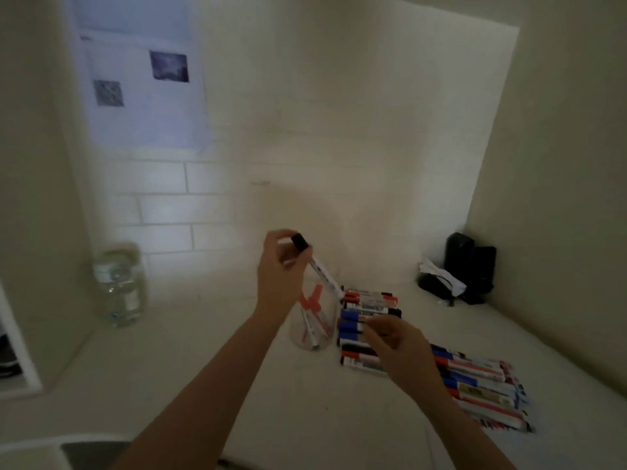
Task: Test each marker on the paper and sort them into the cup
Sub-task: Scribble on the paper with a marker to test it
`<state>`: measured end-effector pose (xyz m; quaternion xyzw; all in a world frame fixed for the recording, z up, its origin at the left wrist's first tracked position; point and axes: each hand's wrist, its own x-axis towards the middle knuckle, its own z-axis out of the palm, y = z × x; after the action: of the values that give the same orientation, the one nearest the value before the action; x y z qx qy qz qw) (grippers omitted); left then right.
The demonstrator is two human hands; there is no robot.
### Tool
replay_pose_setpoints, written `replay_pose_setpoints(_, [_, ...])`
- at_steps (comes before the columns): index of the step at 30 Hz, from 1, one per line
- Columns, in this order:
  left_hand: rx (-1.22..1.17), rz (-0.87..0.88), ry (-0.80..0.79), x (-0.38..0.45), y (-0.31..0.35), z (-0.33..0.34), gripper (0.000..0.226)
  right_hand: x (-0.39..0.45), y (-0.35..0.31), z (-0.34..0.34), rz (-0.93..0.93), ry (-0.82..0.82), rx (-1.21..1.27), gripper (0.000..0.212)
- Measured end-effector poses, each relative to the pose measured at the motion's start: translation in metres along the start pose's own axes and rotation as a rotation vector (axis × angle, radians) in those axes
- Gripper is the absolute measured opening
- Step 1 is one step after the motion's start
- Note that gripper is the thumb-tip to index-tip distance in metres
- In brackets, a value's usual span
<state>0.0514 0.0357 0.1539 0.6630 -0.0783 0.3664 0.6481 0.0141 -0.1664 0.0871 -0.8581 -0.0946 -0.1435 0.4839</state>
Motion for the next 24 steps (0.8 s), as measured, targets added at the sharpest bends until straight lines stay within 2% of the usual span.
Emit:
replay_pose_setpoints(3, [0.111, 0.072, 0.074, 0.041, 0.004, -0.004, 0.028, 0.005, 0.014, -0.009, 0.045, 0.032, -0.059, 0.008])
replay_pose_setpoints(5, [0.230, 0.094, 0.061, 0.051, -0.006, 0.000, 0.028, 0.005, 0.026, -0.014, 0.088, 0.028, -0.075, 0.005])
replay_pose_setpoints(10, [0.581, 0.113, -0.182, 0.041, -0.044, 0.018, 0.031, 0.007, 0.052, -0.023, 0.150, -0.005, -0.212, 0.005])
replay_pose_setpoints(13, [0.748, 0.084, -0.249, 0.034, -0.056, 0.026, 0.026, 0.008, 0.066, -0.023, 0.148, -0.040, -0.344, 0.007])
replay_pose_setpoints(16, [0.794, -0.012, -0.270, 0.030, -0.057, 0.027, 0.020, 0.007, 0.077, -0.018, 0.085, -0.097, -0.464, 0.018])
replay_pose_setpoints(17, [0.804, 0.043, -0.241, 0.027, -0.057, 0.027, 0.020, 0.007, 0.079, -0.016, 0.058, -0.120, -0.495, 0.022])
replay_pose_setpoints(20, [0.754, 0.407, -0.144, -0.001, -0.047, 0.030, 0.012, 0.015, 0.086, -0.005, -0.018, -0.217, -0.665, 0.030])
replay_pose_setpoints(22, [0.670, 0.524, -0.242, -0.034, -0.046, 0.033, 0.012, 0.019, 0.091, 0.005, -0.073, -0.238, -0.767, 0.028])
replay_pose_setpoints(24, [0.575, 0.440, -0.373, -0.071, -0.058, 0.033, 0.012, 0.019, 0.093, 0.012, -0.102, -0.213, -0.811, 0.025])
